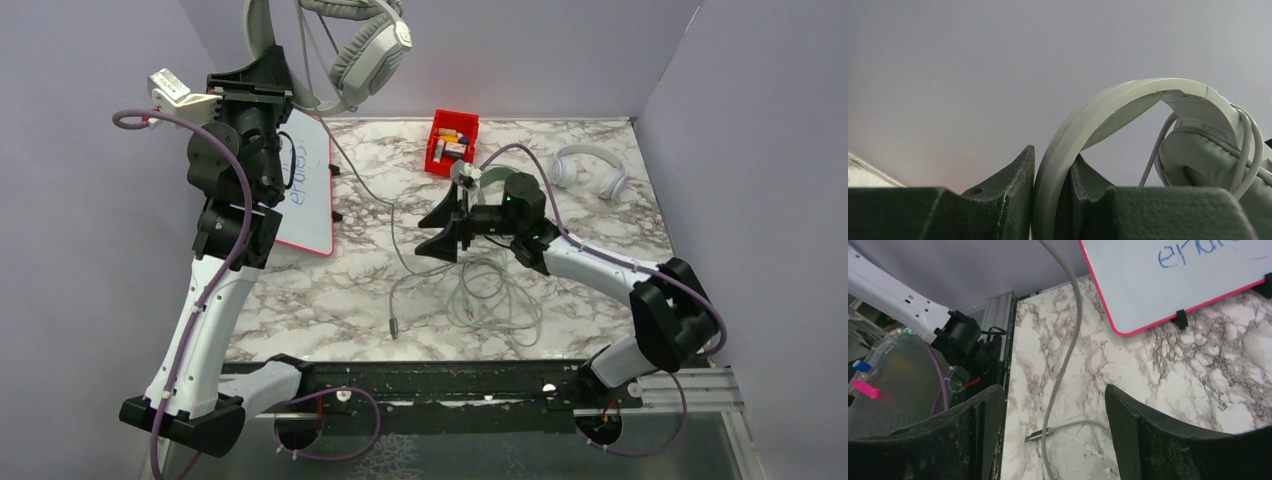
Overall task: Wrap the headphones
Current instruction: Wrap the headphones cable around the headphones.
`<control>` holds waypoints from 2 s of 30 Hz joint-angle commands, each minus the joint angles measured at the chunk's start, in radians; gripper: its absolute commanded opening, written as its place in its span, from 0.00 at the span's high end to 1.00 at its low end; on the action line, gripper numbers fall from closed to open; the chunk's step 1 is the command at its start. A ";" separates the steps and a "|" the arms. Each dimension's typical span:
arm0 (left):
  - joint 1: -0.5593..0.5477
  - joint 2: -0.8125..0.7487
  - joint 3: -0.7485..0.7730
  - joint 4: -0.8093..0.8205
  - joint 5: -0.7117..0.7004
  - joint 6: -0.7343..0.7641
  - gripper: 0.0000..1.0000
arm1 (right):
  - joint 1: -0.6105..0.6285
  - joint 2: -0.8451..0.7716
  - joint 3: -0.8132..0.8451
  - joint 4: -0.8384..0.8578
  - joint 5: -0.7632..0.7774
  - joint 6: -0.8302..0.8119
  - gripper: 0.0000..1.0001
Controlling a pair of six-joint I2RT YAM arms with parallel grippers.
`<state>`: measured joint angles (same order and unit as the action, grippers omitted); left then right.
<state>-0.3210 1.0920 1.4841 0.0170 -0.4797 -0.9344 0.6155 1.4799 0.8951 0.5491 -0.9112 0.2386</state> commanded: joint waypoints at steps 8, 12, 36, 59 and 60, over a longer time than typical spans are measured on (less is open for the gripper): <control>0.002 -0.024 0.040 0.071 -0.013 -0.022 1.00 | 0.141 0.219 0.082 0.162 0.110 0.062 0.22; 0.002 -0.023 0.046 0.072 -0.003 -0.027 1.00 | 0.155 0.266 0.040 0.264 0.195 0.101 0.28; 0.001 -0.011 0.074 0.023 0.011 0.006 1.00 | 0.120 -0.051 -0.382 0.291 0.485 0.062 1.00; 0.002 -0.022 0.075 -0.128 0.492 -0.088 1.00 | -0.158 0.058 -0.259 0.076 0.219 0.056 1.00; 0.001 -0.028 0.048 -0.116 0.560 -0.111 1.00 | -0.160 0.077 -0.226 0.048 0.211 0.046 1.00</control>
<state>-0.3210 1.1221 1.5425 -0.1783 -0.1886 -0.9276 0.4767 1.4773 0.5564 0.7227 -0.6106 0.3065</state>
